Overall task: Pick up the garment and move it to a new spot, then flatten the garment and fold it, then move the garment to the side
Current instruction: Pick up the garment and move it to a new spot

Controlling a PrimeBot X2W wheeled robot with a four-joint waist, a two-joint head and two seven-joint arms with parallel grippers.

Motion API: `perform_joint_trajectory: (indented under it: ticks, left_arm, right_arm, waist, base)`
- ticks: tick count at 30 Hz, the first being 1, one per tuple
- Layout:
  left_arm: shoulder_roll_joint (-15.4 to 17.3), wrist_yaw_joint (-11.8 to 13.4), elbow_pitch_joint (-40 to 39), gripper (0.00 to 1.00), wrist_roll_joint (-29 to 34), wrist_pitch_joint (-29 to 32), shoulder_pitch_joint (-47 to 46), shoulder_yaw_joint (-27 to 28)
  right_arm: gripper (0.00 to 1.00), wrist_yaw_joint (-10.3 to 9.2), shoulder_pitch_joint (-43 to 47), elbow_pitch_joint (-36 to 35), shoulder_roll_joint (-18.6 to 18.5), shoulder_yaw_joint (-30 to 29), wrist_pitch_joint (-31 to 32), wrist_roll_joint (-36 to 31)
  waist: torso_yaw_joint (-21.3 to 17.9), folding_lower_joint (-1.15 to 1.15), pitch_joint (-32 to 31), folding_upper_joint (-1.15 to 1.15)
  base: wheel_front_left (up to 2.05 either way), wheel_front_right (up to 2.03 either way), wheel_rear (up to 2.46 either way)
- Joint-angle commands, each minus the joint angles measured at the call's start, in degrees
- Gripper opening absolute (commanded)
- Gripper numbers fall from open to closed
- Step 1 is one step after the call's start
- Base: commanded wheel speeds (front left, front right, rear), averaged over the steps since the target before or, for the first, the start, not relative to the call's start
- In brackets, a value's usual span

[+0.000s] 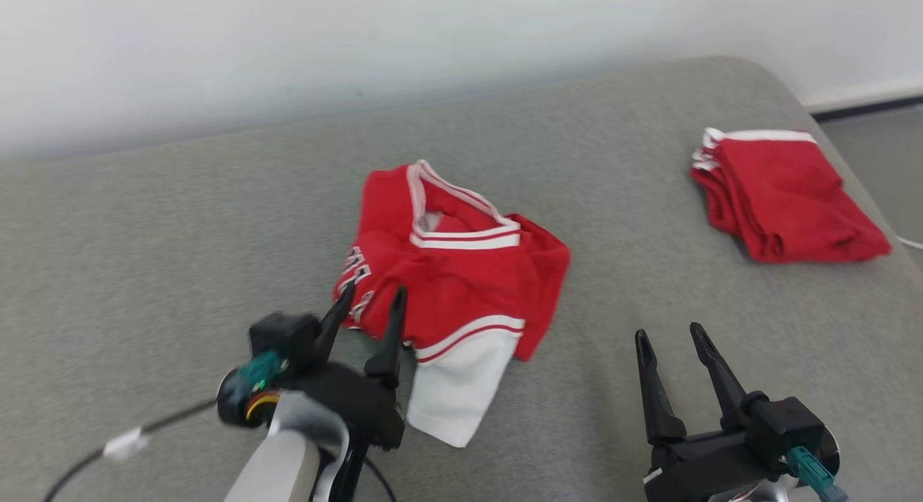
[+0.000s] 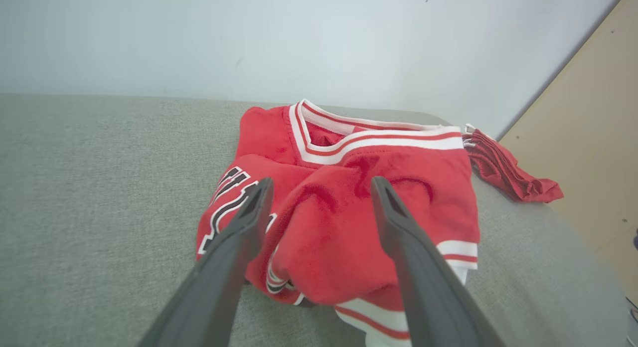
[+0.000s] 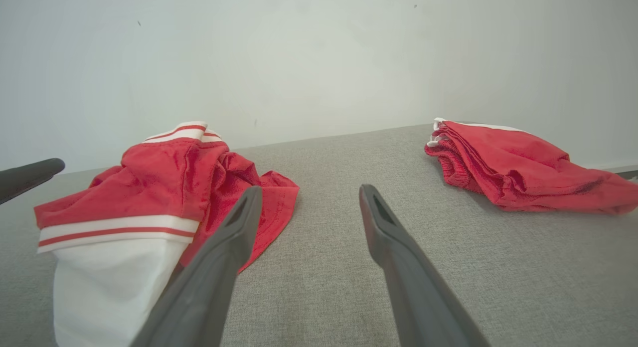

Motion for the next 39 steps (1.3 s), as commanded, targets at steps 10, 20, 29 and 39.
perform_joint_trajectory:
  ticks: [10, 20, 29, 39]
  left_arm:
    - [2.18, 4.99, -9.78, 1.00, 1.28, -10.98, 13.89, 6.67]
    - [2.21, 4.44, -21.01, 1.00, 13.49, -11.25, 27.98, 16.48]
    - [1.78, 2.67, -21.18, 1.00, 17.14, -11.26, 31.84, 20.43]
    - [1.53, 0.73, -18.61, 1.00, 19.12, -11.27, 31.02, 21.89]
  right_arm:
    - [1.00, -0.14, 2.38, -0.35, 0.18, -2.09, 0.66, -0.62]
    - [1.00, -0.14, 4.37, 0.56, 0.15, -3.92, 0.77, -0.90]
    - [1.00, -0.14, 5.94, 0.54, 0.16, -5.13, 0.60, -3.16]
    - [1.00, -0.14, 5.95, 2.26, 0.17, -4.76, 0.67, -2.55]
  waist:
    - [8.24, 0.00, -5.18, 0.00]
    - [10.57, 0.00, -7.49, 0.00]
    - [11.53, 0.00, -7.46, 0.00]
    - [11.16, 0.00, -6.75, 0.00]
  base:
    - [0.00, 0.00, 0.00]
    - [0.00, 0.00, 0.00]
    - [0.00, 0.00, 0.00]
    - [0.00, 0.00, 0.00]
